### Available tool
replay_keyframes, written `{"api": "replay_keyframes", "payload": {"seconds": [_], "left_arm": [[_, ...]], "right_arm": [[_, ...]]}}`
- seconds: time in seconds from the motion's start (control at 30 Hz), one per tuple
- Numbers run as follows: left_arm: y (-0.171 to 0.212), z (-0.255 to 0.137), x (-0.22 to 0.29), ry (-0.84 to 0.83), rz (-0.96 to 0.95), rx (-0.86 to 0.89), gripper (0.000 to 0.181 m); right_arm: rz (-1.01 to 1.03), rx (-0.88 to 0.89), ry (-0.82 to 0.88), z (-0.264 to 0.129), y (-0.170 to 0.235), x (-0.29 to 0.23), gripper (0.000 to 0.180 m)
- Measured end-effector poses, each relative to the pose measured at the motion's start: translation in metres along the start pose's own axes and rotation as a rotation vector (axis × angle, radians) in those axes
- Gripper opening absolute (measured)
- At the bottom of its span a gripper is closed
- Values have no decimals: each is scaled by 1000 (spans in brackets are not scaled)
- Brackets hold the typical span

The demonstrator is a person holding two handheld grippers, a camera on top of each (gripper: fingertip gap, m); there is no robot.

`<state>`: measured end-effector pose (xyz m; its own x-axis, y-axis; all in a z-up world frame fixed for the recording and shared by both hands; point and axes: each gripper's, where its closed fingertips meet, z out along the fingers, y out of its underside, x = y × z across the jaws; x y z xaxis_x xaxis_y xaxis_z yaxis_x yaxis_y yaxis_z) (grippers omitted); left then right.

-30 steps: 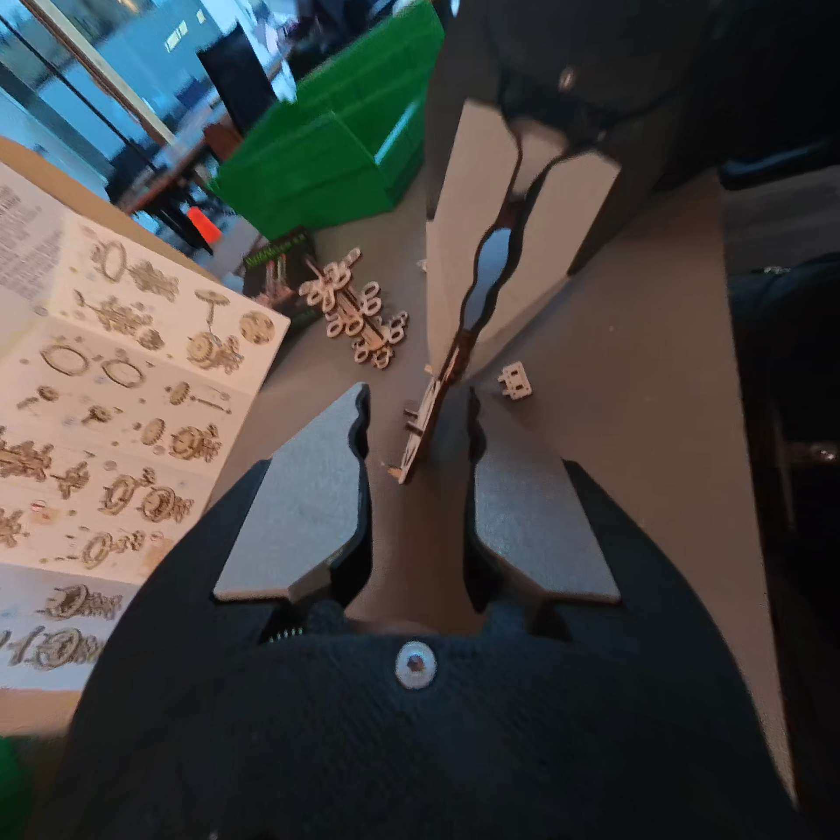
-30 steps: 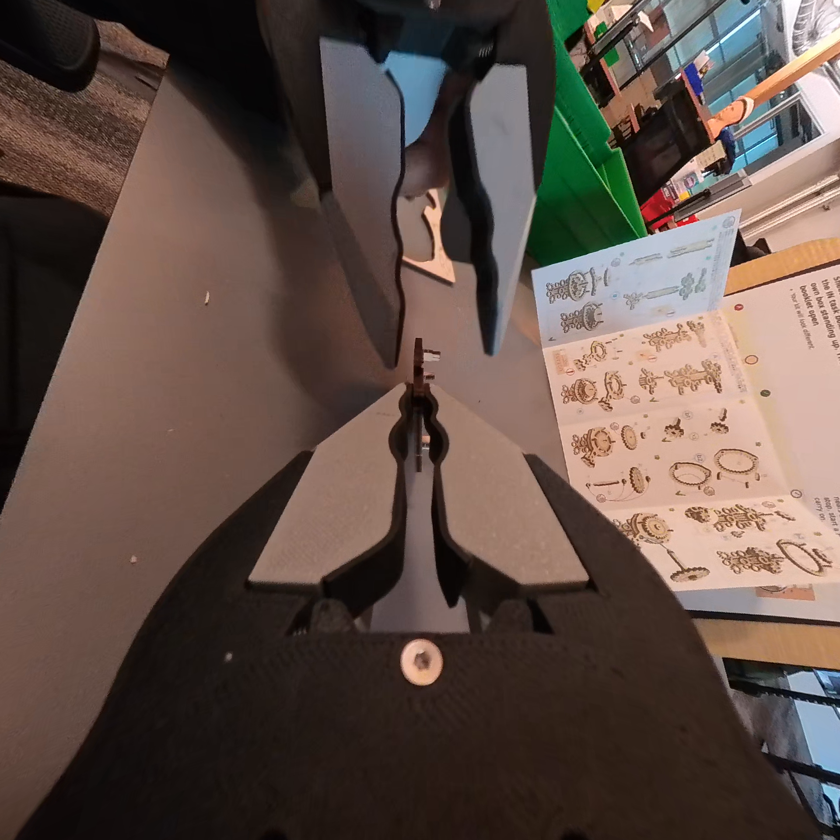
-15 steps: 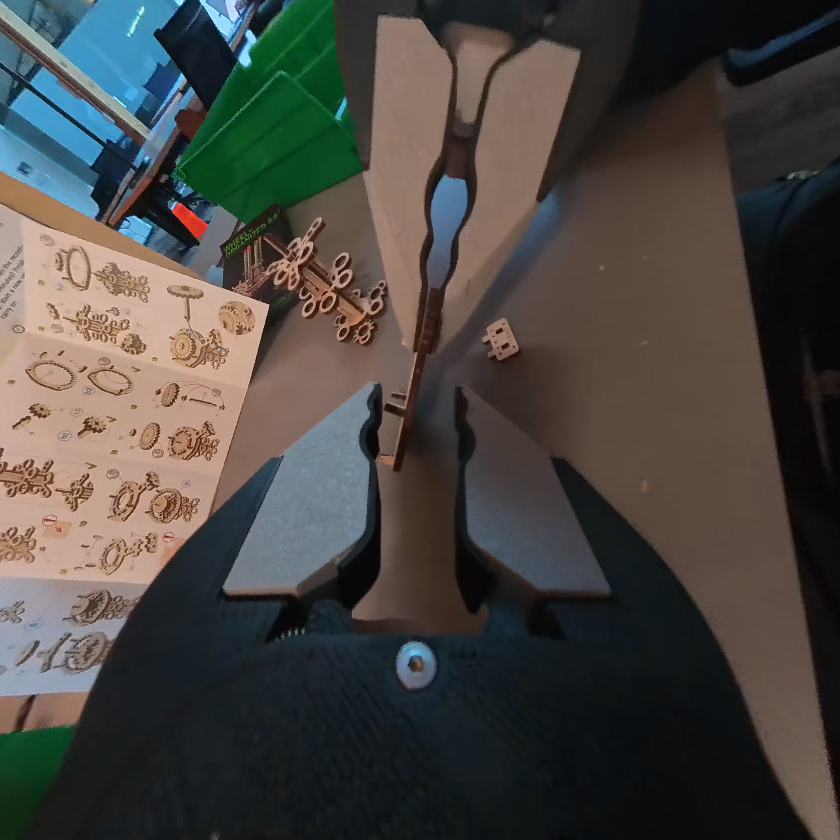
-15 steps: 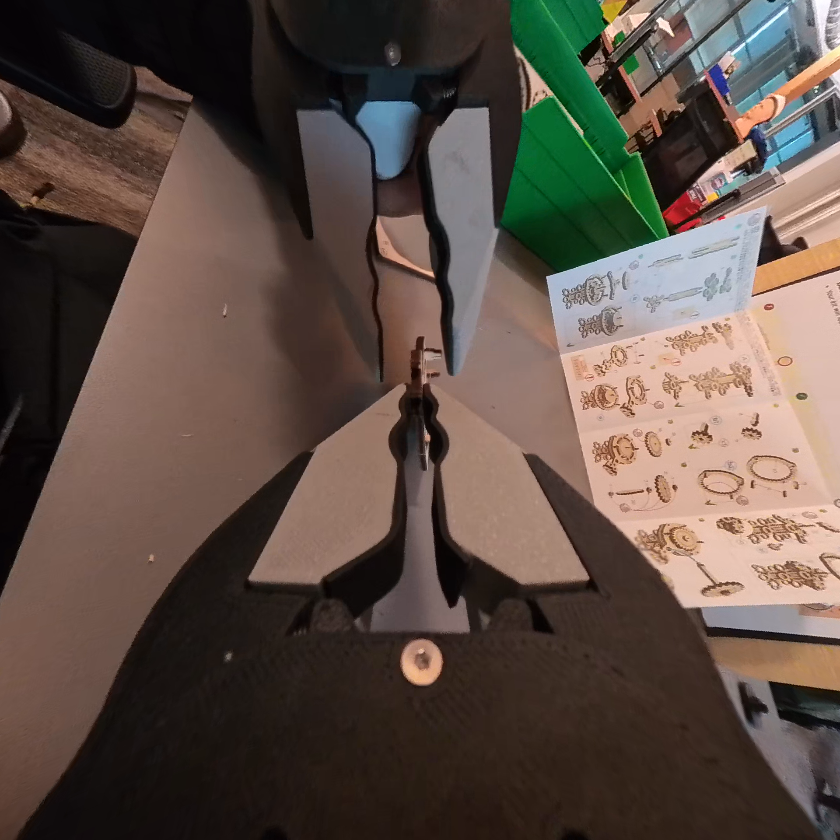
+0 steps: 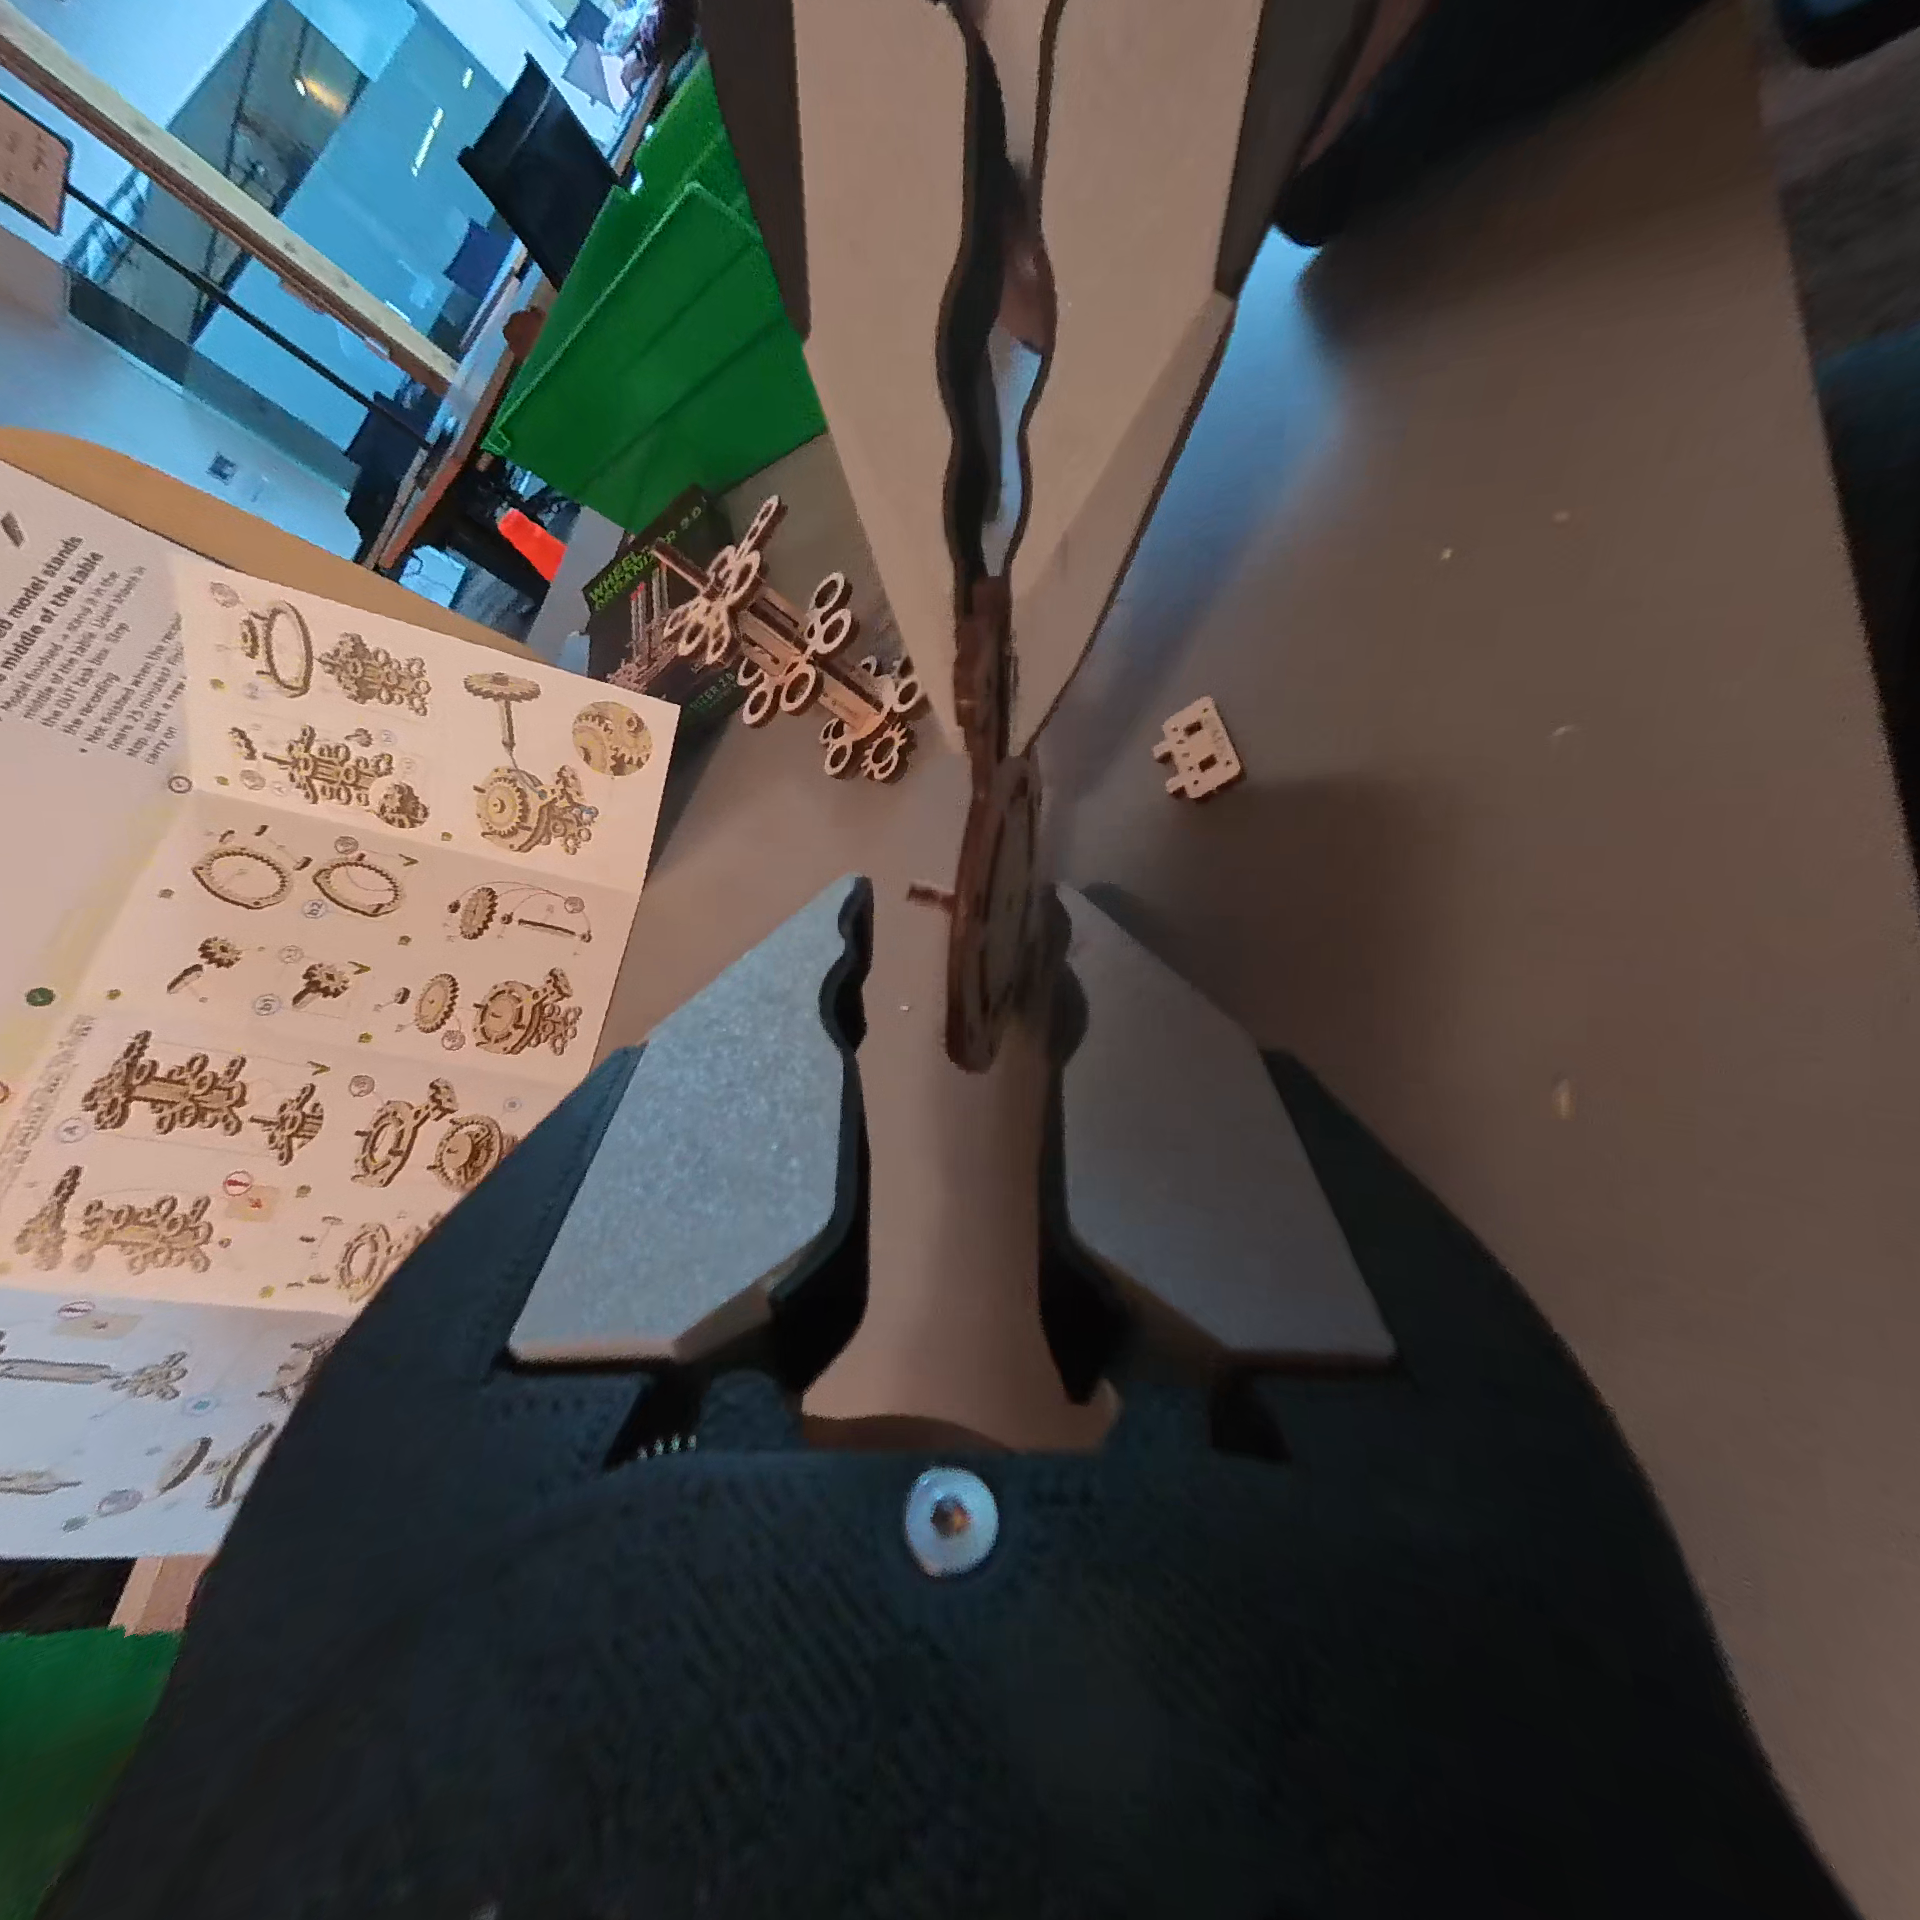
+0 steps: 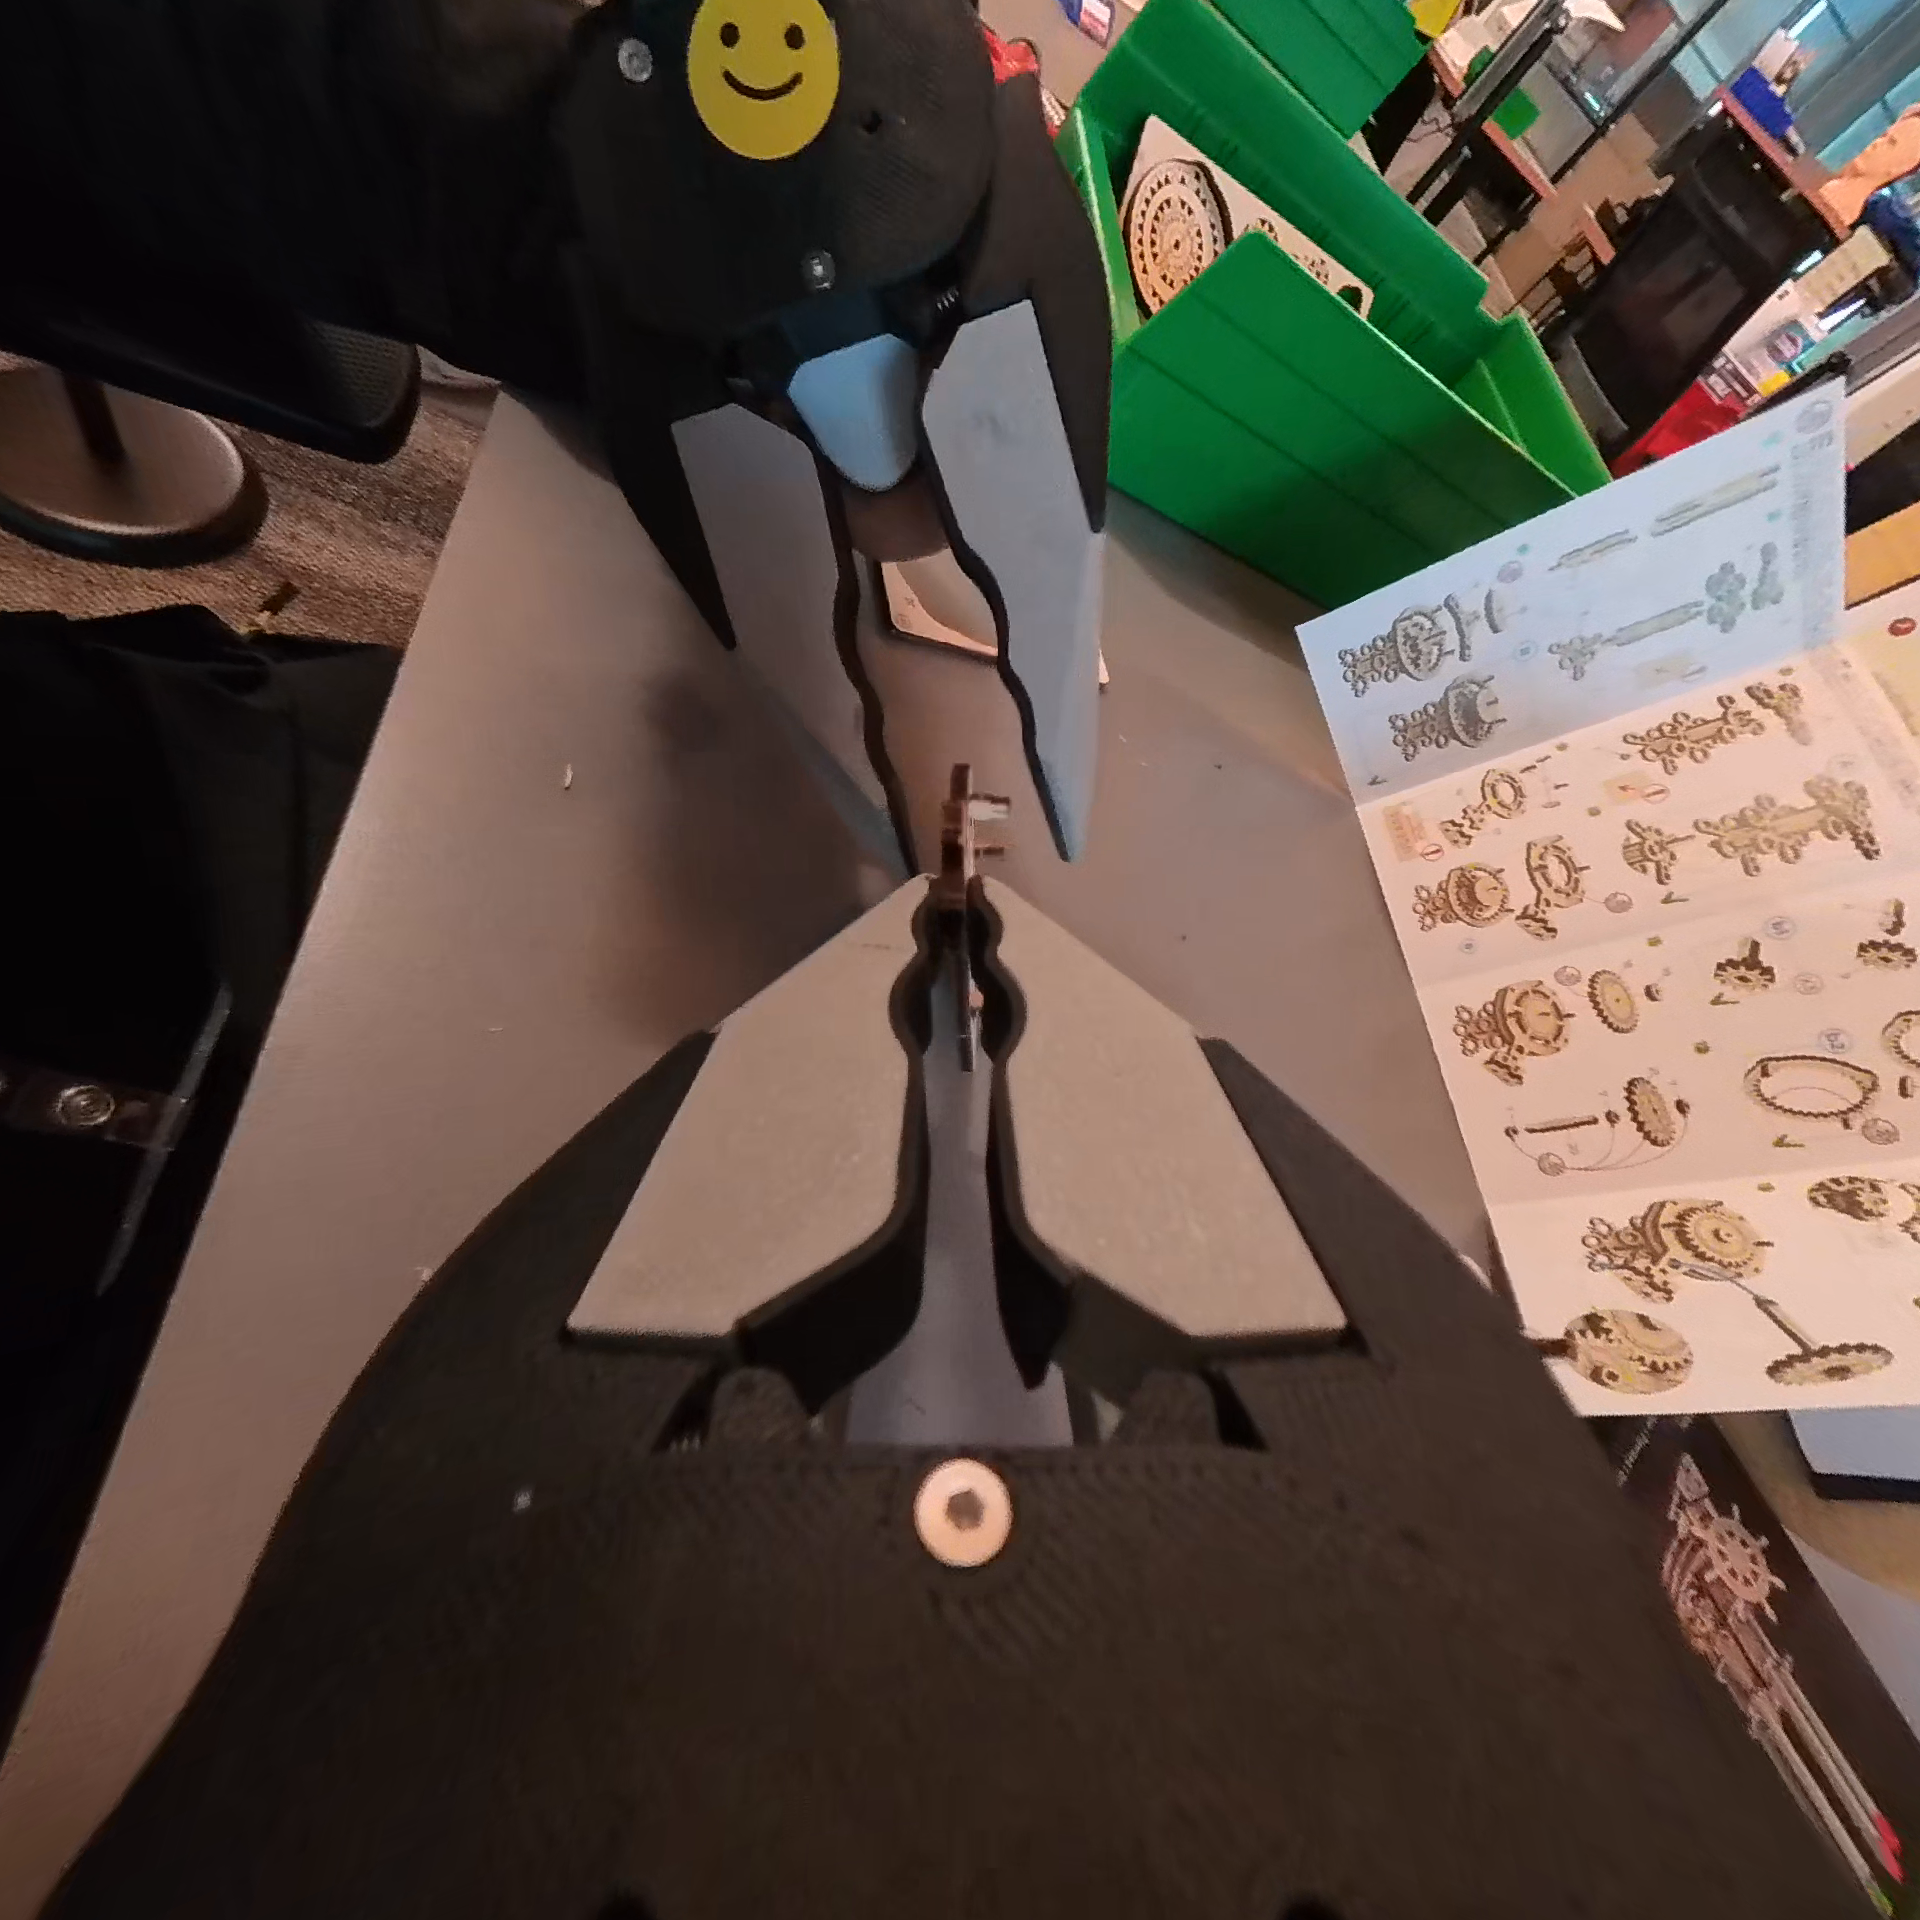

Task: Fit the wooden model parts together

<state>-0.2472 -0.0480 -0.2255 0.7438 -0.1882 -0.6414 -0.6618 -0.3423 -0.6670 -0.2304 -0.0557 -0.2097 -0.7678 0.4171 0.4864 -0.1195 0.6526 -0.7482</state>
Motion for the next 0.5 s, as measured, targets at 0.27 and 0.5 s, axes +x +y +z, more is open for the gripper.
{"api": "replay_keyframes", "payload": {"seconds": [0.27, 0.5], "left_arm": [[-6, -6, 6, 46, -2, 61, 11], [-6, -8, 8, 71, -19, 61, 10]], "right_arm": [[-17, 12, -24, 1, -2, -5, 0], [-32, 6, -20, 1, -2, -7, 1]]}}
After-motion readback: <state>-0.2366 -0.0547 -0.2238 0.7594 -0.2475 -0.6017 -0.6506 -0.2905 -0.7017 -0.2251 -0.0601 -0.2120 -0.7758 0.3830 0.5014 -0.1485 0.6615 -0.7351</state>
